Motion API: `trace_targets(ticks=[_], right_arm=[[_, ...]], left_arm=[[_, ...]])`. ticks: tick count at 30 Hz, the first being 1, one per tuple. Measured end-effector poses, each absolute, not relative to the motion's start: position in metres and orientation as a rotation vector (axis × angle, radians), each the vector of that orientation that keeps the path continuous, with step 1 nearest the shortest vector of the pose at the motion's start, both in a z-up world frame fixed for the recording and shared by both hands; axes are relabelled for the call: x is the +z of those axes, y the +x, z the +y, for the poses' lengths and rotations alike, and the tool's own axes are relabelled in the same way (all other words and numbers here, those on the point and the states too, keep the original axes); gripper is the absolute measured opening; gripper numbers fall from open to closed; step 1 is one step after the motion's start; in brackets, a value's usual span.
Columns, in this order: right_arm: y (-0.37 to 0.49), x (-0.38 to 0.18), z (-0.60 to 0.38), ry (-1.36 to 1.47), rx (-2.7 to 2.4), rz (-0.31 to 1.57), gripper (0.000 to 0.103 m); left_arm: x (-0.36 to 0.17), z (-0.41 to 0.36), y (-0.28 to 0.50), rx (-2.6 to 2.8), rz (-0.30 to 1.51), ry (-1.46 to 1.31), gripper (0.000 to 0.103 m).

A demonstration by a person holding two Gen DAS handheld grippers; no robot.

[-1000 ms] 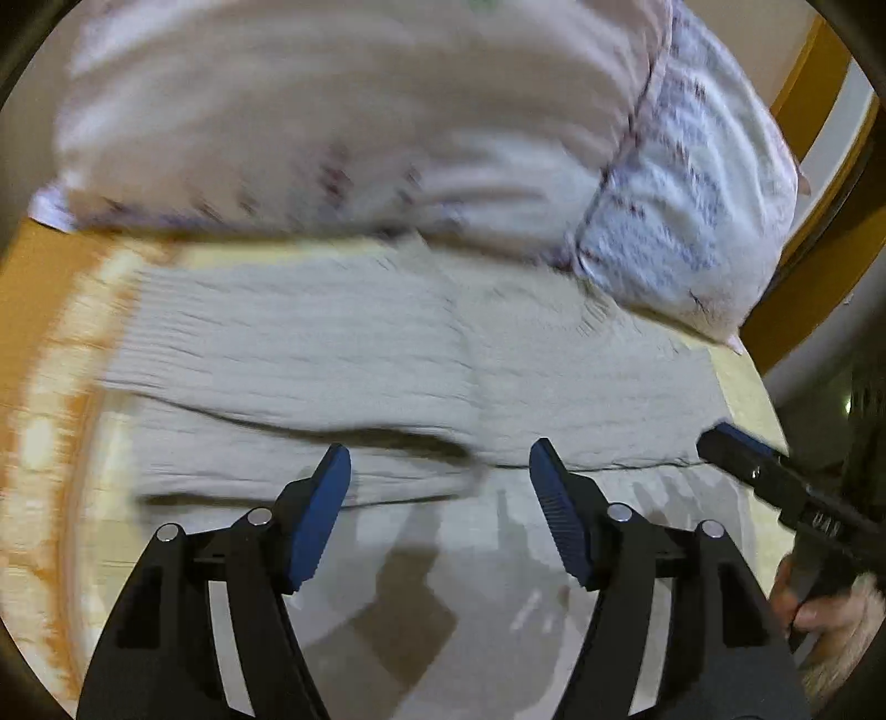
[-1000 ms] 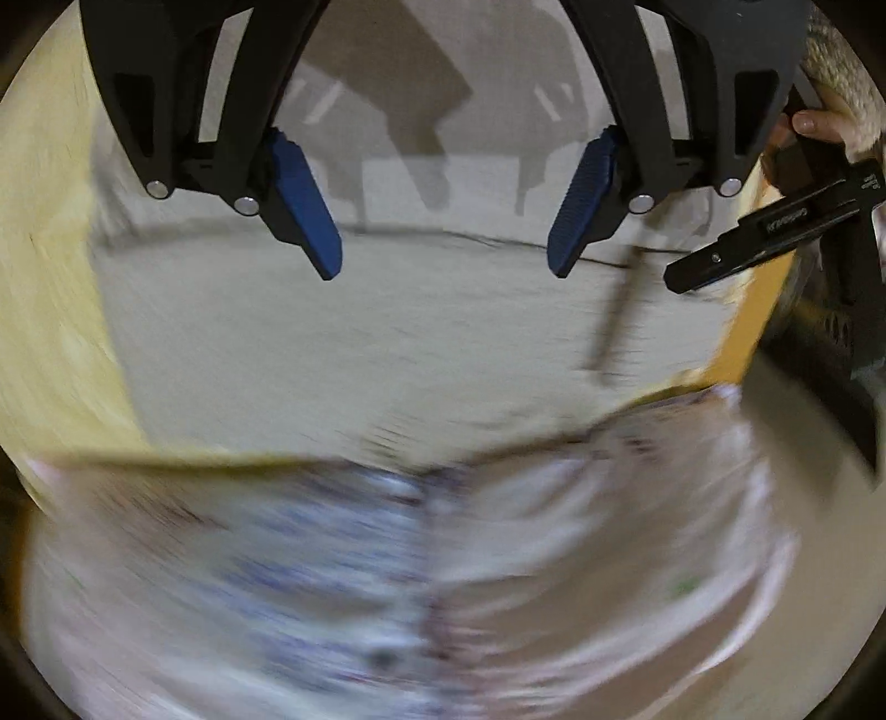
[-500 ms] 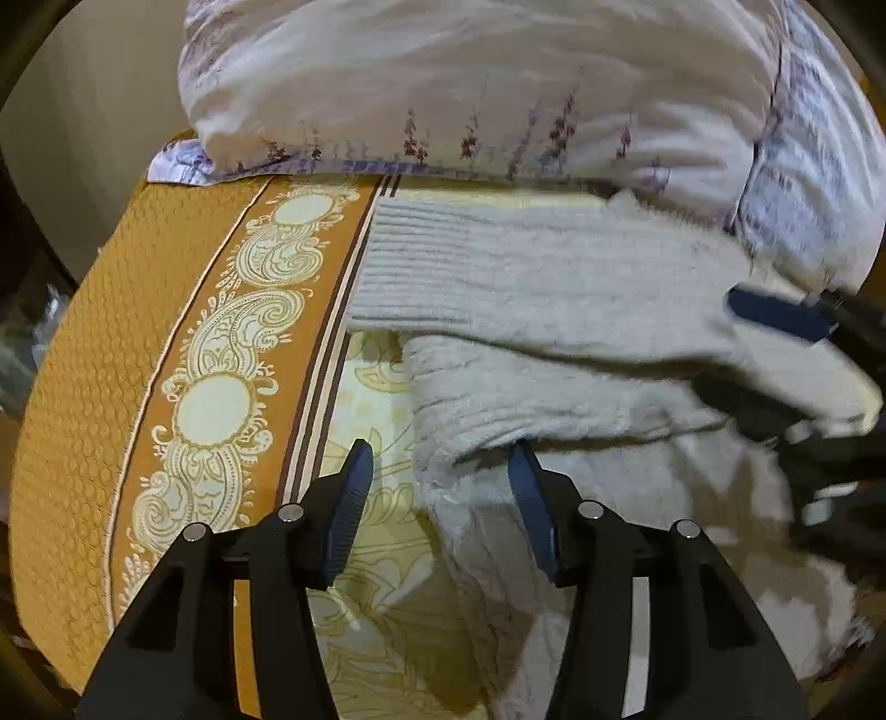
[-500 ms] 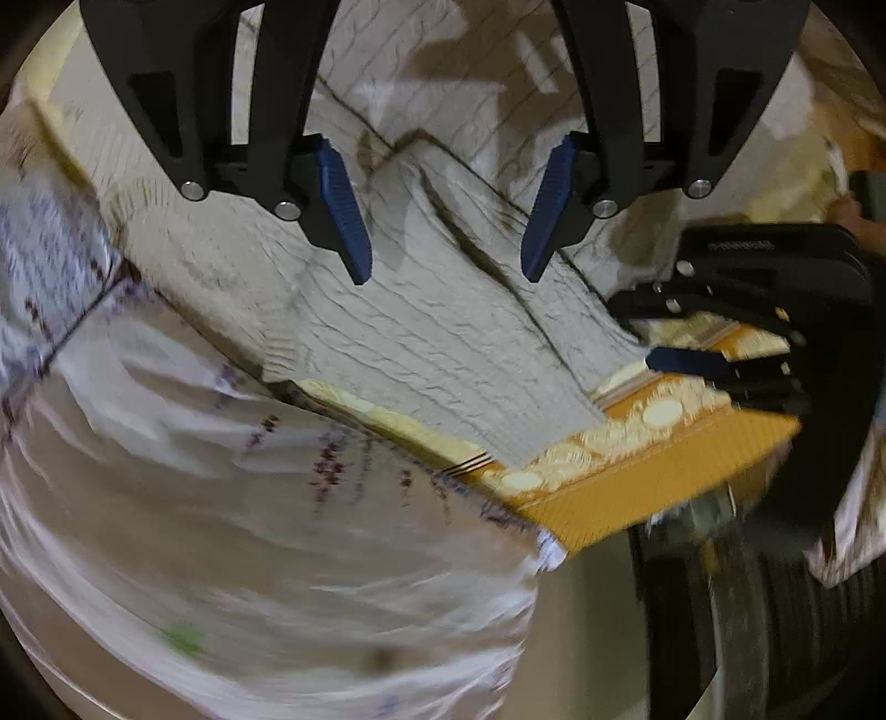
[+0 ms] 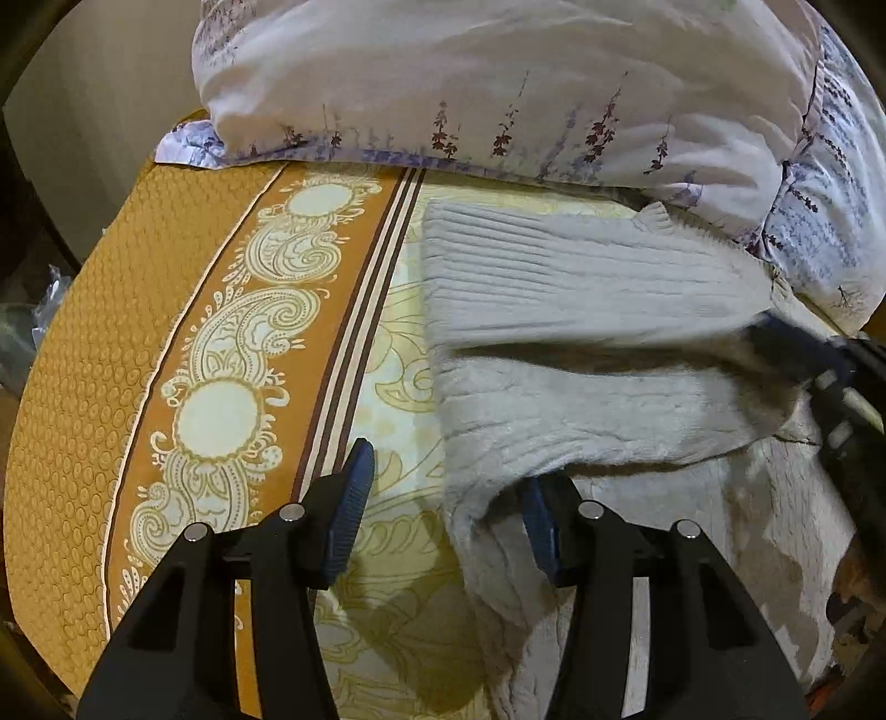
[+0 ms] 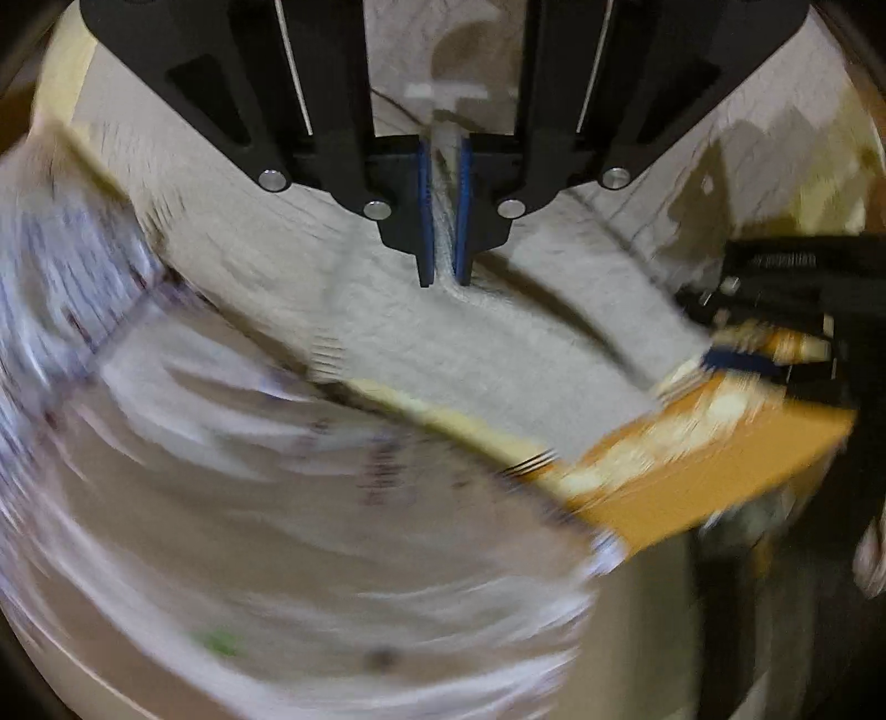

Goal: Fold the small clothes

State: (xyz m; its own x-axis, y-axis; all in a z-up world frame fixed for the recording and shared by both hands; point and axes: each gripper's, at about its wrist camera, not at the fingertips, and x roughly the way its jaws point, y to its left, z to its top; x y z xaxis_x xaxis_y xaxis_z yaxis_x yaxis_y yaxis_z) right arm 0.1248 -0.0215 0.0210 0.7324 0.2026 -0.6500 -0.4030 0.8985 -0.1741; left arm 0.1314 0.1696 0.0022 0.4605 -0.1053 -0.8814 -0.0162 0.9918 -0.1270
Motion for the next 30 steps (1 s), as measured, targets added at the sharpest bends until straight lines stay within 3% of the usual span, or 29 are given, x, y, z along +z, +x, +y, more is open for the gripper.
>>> trace_targets(ticks=[6,10,12,13,14,21,27,30], right_arm=[[0.137,0.024,-0.144,0.224,0.039,0.783,0.005],[0.141,0.011,-0.173,0.287,0.033,0.858,0.010],[0.133,0.022,-0.169,0.247,0.077,0.806,0.021],[0.131,0.029,-0.163,0.212,0.109,0.777,0.041],[0.127,0.042,-0.147,0.110,0.151,0.727,0.047],[0.138,0.057,-0.016,-0.475,0.411,0.667,0.047],[0.155,0.030,0.032,-0.668,0.442,0.709,0.043],[0.165,0.032,0.028,-0.598,0.418,0.722,0.016]], left_arm=[[0.002,0.169,0.130,-0.045,1.090,-0.117,0.052],[0.002,0.168,0.130,-0.041,1.090,-0.108,0.052],[0.002,0.167,0.130,-0.042,1.090,-0.105,0.052],[0.002,0.167,0.130,-0.042,1.090,-0.103,0.052],[0.002,0.167,0.130,-0.042,1.090,-0.100,0.053],[0.002,0.167,0.131,-0.042,1.087,-0.092,0.053],[0.002,0.167,0.131,-0.042,1.089,-0.089,0.053],[0.001,0.167,0.130,-0.042,1.088,-0.094,0.053]])
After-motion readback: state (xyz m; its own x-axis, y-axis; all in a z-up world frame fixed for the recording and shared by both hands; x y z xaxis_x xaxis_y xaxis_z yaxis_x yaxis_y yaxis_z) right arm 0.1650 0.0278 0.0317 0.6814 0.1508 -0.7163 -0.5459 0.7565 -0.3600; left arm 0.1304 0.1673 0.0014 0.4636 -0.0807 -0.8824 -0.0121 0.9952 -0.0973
